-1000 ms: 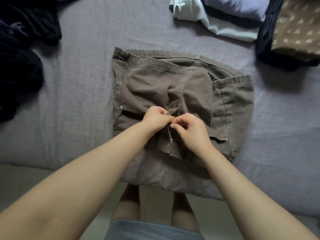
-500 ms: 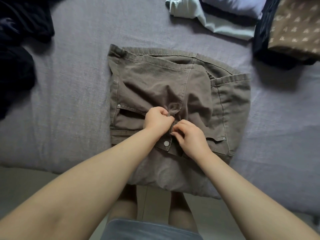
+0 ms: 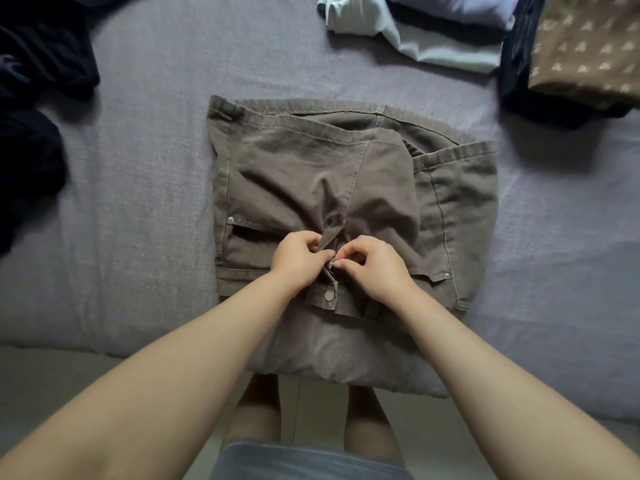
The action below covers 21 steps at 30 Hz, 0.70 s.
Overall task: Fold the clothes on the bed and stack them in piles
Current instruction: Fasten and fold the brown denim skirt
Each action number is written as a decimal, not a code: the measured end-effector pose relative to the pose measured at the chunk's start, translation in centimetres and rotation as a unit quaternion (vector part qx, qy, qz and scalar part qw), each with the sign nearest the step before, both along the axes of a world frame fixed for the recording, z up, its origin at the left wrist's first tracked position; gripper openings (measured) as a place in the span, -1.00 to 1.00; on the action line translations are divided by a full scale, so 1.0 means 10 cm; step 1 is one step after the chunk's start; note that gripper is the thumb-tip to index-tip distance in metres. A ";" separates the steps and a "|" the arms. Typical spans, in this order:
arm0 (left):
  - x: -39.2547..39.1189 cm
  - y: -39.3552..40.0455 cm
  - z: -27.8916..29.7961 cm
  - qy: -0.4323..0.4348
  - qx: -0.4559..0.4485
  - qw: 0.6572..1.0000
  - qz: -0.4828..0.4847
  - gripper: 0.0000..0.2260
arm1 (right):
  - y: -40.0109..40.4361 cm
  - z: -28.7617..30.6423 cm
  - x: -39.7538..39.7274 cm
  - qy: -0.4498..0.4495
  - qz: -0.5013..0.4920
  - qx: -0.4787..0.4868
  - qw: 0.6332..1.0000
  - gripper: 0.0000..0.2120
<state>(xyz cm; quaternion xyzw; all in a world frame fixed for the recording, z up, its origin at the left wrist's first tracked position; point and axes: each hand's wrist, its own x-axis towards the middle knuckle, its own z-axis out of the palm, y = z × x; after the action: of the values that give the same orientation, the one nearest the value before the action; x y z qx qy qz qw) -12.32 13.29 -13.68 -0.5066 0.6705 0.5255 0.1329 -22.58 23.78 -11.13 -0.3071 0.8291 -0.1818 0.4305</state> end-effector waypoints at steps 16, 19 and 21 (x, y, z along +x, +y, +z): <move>-0.13 0.19 0.07 0.048 -0.072 0.991 0.105 -0.93 | 0.06 -0.01 -0.15 0.052 0.115 -0.085 0.988 -0.97; -0.04 0.26 0.10 0.052 -0.090 0.987 0.120 -0.84 | 0.05 -0.03 -0.19 0.005 0.036 -0.059 0.998 -0.95; 0.15 0.50 0.18 0.024 -0.153 0.983 0.104 -0.74 | 0.01 -0.03 -0.19 -0.013 0.001 -0.042 0.999 -0.93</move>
<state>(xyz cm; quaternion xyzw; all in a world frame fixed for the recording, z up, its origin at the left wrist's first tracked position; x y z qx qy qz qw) -10.79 18.31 -11.92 -0.5749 0.6895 0.4402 -0.0177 -24.49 23.88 -11.48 -0.3232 0.8147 -0.2203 0.4281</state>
